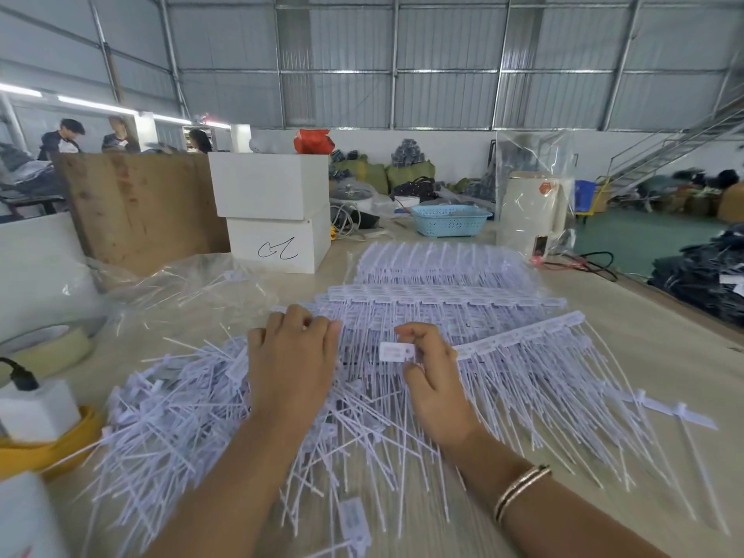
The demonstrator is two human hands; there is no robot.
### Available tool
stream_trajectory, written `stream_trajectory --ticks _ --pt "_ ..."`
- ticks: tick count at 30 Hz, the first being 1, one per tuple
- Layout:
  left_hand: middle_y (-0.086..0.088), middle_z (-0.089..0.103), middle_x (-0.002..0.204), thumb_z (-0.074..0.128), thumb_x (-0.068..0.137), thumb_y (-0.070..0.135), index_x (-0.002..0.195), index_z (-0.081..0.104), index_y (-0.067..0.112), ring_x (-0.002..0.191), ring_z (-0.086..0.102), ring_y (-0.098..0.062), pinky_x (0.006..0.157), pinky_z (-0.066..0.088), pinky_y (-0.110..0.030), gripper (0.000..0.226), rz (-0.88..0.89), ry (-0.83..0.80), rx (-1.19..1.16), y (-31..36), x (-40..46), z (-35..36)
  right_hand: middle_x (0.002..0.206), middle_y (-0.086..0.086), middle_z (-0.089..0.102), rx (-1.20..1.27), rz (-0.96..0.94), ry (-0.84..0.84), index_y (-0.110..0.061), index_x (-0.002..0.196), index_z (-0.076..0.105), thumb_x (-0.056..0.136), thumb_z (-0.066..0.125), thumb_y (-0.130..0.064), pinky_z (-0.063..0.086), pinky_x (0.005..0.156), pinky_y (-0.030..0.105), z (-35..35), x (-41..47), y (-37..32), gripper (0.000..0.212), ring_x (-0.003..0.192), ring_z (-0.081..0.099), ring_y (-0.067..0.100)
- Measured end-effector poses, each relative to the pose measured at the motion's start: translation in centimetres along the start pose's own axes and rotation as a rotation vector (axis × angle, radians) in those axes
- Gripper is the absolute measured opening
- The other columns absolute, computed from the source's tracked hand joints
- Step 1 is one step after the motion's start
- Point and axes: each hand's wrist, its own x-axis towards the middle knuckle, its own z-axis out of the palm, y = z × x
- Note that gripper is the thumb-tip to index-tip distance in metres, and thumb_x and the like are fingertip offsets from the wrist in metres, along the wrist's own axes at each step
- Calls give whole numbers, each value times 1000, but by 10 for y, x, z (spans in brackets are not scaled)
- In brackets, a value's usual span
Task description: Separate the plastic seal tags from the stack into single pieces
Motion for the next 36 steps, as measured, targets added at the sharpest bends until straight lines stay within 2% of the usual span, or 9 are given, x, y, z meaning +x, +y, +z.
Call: stream_trajectory --ticks 3,6,9,13,19,24,27,32,36 --pt "5 60 82 15 91 57 83 65 23 84 53 -22 79 40 -39 60 61 -159 -264 21 -2 -2 107 -19 48 6 -44 5 -40 106 43 80 36 -14 28 89 18 2 -1 -2 37 106 38 14" --pt "10 42 59 35 92 55 63 38 30 65 44 -16 64 32 -34 38 126 -205 -393 35 -7 5 108 -21 50 7 -73 -18 -41 107 44 83 37 -15 28 92 21 -1 0 -2 36 110 34 3" --pt "11 37 54 53 94 34 65 40 24 59 42 -16 59 24 -31 34 157 -103 -488 32 -9 11 103 -20 54 -134 -166 44 -35 107 55 88 39 -18 26 96 25 -8 6 -3 30 108 41 0" --pt "12 39 55 52 96 25 68 45 25 59 43 -12 63 29 -31 29 133 -95 -567 29 -12 14 97 -12 56 -430 -234 -74 -19 109 63 84 36 -22 13 97 17 -11 11 -9 36 104 46 9" --pt "6 49 58 46 95 34 68 45 30 59 48 -16 64 39 -35 27 78 -66 -654 25 -11 13 110 5 61 -709 -340 -185 -13 123 55 90 47 -15 31 92 29 -26 22 -17 34 101 51 21" --pt "1 51 58 45 95 36 71 54 20 57 48 -15 59 39 -35 30 70 -73 -672 25 -11 14 101 -2 59 -520 -263 -259 -16 122 58 95 52 -20 27 84 24 -35 26 -19 29 90 42 9" --pt "-3 55 58 50 95 32 70 59 15 53 49 -14 56 40 -34 32 7 -142 -754 28 -12 12 105 2 62 -506 -260 -264 -12 121 59 95 54 -21 28 81 21 -36 26 -17 28 94 49 13" --pt "8 64 54 55 94 25 65 65 21 50 58 -1 51 41 -10 31 -212 -210 -1032 35 -9 1 95 2 65 -443 -336 -179 -7 107 65 90 62 -16 28 79 23 -35 22 -20 19 86 48 10" --pt "1 59 48 57 93 22 56 64 14 46 52 -7 49 40 -10 38 -322 -226 -1209 38 -7 -4 88 1 65 -461 -381 -114 -9 98 67 89 60 -20 30 78 25 -32 19 -21 16 82 54 16"
